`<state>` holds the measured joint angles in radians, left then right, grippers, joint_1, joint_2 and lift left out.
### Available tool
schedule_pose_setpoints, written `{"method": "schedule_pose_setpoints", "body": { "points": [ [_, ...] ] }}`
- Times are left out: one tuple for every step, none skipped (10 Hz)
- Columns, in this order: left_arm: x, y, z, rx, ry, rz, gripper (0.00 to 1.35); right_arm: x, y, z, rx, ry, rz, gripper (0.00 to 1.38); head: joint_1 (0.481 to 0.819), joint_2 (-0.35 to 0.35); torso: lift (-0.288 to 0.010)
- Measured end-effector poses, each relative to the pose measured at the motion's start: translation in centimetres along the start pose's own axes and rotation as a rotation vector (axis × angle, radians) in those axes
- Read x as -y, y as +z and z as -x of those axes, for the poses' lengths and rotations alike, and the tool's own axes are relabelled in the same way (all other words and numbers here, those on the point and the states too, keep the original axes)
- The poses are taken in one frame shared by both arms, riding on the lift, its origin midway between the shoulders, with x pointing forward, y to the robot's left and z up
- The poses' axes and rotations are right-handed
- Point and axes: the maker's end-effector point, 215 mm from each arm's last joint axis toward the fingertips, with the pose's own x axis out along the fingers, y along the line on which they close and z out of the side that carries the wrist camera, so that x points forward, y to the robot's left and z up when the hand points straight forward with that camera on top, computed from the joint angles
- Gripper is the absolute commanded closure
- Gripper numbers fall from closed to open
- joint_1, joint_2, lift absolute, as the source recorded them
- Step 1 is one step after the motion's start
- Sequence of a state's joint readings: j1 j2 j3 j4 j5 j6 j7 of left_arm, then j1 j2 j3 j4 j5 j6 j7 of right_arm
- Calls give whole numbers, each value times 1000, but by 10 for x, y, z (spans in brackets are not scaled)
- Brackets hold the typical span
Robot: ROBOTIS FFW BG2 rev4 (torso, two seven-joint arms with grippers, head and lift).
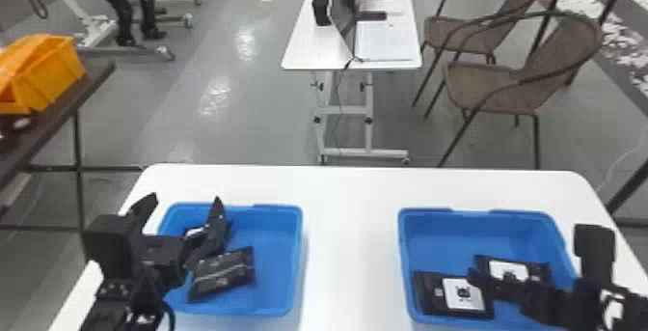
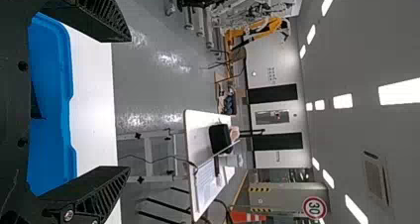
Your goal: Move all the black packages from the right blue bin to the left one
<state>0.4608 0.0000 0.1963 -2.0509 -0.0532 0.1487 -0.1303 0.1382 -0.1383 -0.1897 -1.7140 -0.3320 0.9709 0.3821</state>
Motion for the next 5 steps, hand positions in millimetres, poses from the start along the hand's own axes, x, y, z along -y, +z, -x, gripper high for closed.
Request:
{"method": "schedule_pose_setpoints", "body": {
  "points": [
    [0,0,0,0,0,1,98,-1,-4,-4,-14,-1,-8,364,695,103,-40],
    [-1,0,0,0,1,1,98,-5,-8,-8,-25,3,-15,364,695,110,-40],
    [-1,0,0,0,1,0,99,-12,-13,-13,-39,21,-27,364,695,116,-40],
    [-2,0,0,0,2,0,99,-19,-20,-19,-57,36,-32,364,695,133,-40],
    [-3,0,0,0,3,0,104,-25,-27,-22,-73,40,-35,364,695,148,-40]
  ]
}}
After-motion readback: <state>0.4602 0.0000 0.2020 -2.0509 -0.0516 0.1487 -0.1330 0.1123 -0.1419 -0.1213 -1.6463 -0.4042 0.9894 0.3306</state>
